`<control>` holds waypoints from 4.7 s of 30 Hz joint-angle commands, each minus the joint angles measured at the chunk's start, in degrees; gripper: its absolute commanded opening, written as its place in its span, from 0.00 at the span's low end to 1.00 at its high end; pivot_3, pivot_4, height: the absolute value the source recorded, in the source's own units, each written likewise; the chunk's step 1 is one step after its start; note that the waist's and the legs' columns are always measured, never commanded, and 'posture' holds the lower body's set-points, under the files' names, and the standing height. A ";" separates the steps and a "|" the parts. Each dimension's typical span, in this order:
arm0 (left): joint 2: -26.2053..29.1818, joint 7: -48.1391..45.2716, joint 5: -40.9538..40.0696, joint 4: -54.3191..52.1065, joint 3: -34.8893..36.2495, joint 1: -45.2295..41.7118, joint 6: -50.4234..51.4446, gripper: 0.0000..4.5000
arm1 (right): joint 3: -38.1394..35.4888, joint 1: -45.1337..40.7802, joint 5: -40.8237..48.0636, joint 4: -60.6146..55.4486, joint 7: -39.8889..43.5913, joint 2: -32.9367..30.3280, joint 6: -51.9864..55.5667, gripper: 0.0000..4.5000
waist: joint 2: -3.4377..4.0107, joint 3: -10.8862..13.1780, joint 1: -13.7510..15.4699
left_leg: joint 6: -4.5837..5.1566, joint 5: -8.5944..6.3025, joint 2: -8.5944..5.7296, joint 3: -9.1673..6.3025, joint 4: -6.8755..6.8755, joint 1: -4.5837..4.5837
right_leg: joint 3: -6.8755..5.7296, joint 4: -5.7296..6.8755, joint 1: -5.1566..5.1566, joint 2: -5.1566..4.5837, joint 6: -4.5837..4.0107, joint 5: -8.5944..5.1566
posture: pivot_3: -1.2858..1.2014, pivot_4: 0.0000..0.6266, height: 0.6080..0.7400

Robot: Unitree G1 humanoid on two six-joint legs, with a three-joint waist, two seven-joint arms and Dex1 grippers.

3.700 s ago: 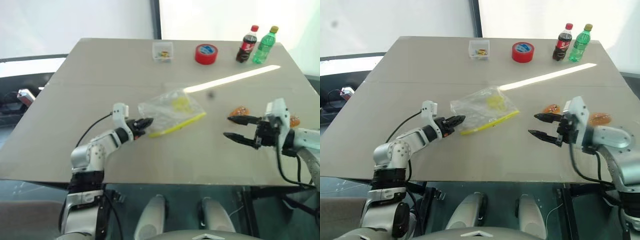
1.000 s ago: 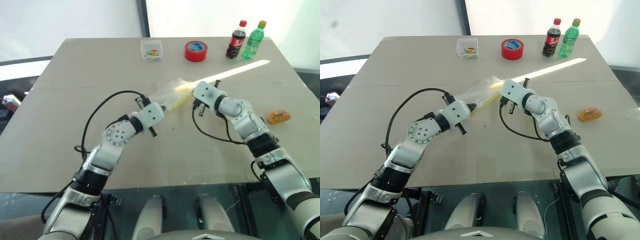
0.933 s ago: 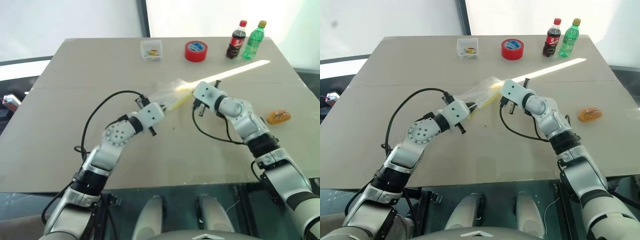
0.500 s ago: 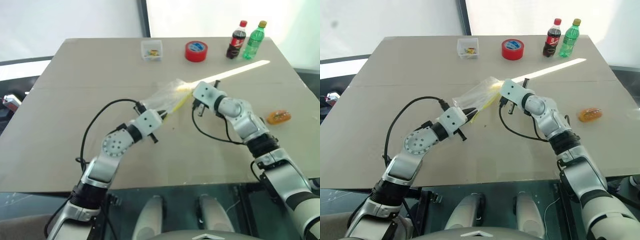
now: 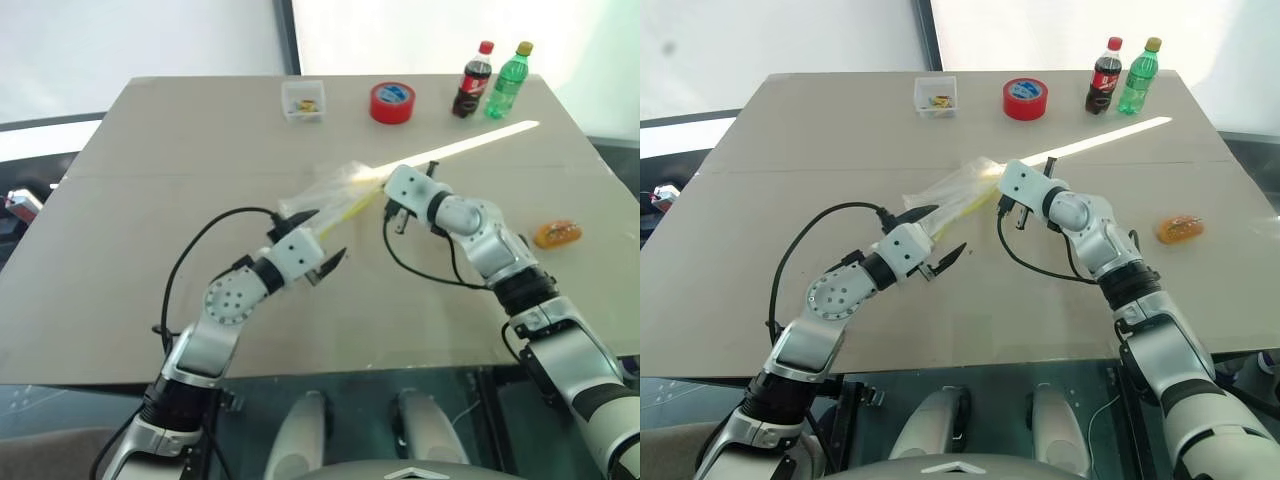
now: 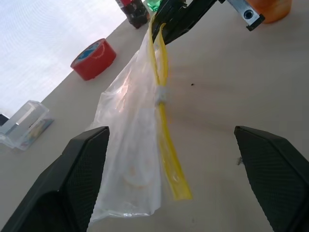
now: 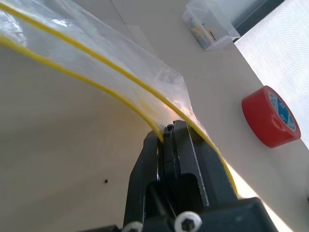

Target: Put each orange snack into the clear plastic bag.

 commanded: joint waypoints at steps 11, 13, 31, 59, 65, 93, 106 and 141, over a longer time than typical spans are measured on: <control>-1.12 1.40 1.47 0.66 0.58 -2.33 -2.03 0.44 | 0.14 -0.05 0.18 -1.44 0.01 -0.67 -0.90 0.00 | 0.00 0.00 0.02 | 0.00 0.00 0.00 0.00 0.00 0.00 | 0.00 0.00 0.00 0.00 0.00 0.00 | 0.52 0.24 1.00; -1.27 1.43 1.46 0.83 0.56 -2.43 -2.14 0.25 | 0.28 0.12 0.25 -1.73 0.33 -0.64 -0.73 0.00 | 0.00 0.00 0.01 | 0.00 0.00 0.00 0.00 0.00 0.00 | 0.00 0.00 0.00 0.00 0.00 0.00 | 0.52 0.24 1.00; -1.91 2.52 2.99 2.15 0.54 -3.03 -2.31 0.00 | -6.76 6.68 14.24 -25.82 15.92 -0.53 26.62 0.73 | 0.00 0.00 0.07 | 0.00 0.00 0.00 -0.05 0.04 -0.01 | -0.03 0.04 0.01 0.00 0.00 0.00 | 0.52 0.24 1.00; -1.88 2.52 3.78 2.54 0.36 -2.34 -4.31 0.00 | -8.74 3.63 21.45 -17.32 7.00 3.04 30.73 0.00 | 0.00 0.00 0.04 | 0.00 0.00 0.00 -0.04 0.08 -0.01 | -0.04 0.05 0.01 0.00 0.01 0.00 | 0.52 0.24 1.00; -1.92 2.83 3.96 3.42 0.78 -2.53 -4.31 0.00 | -9.17 2.95 21.17 -18.04 7.04 0.42 30.97 0.00 | 0.00 0.00 0.02 | 0.00 0.00 0.01 -0.03 0.08 -0.01 | -0.04 0.05 0.01 0.00 0.01 0.00 | 0.52 0.24 1.00; -1.50 -0.90 1.25 4.31 0.98 -5.07 -7.09 0.00 | 3.55 0.88 10.87 -3.90 5.15 1.88 7.17 0.06 | 0.00 0.00 0.08 | 0.00 0.00 -0.01 -0.03 0.08 -0.01 | -0.05 0.03 0.01 0.00 0.01 0.00 | 0.52 0.24 1.00; -1.71 0.53 2.48 5.11 0.71 -5.42 -6.40 0.00 | 8.17 -1.70 -1.51 3.34 -1.17 -2.62 -13.46 0.99 | 0.00 0.00 -0.01 | 0.00 0.00 0.01 -0.02 0.07 0.00 | -0.03 0.03 0.01 0.01 0.00 0.00 | 0.52 0.24 1.00; -3.58 3.05 5.06 7.74 -0.16 -7.08 -5.57 0.00 | -22.69 13.41 36.19 -15.05 10.32 -12.65 43.08 0.99 | 0.00 -0.01 0.38 | 0.02 0.00 0.01 -0.01 0.14 -0.03 | -0.01 0.02 0.06 0.01 0.01 0.00 | 0.52 0.24 1.00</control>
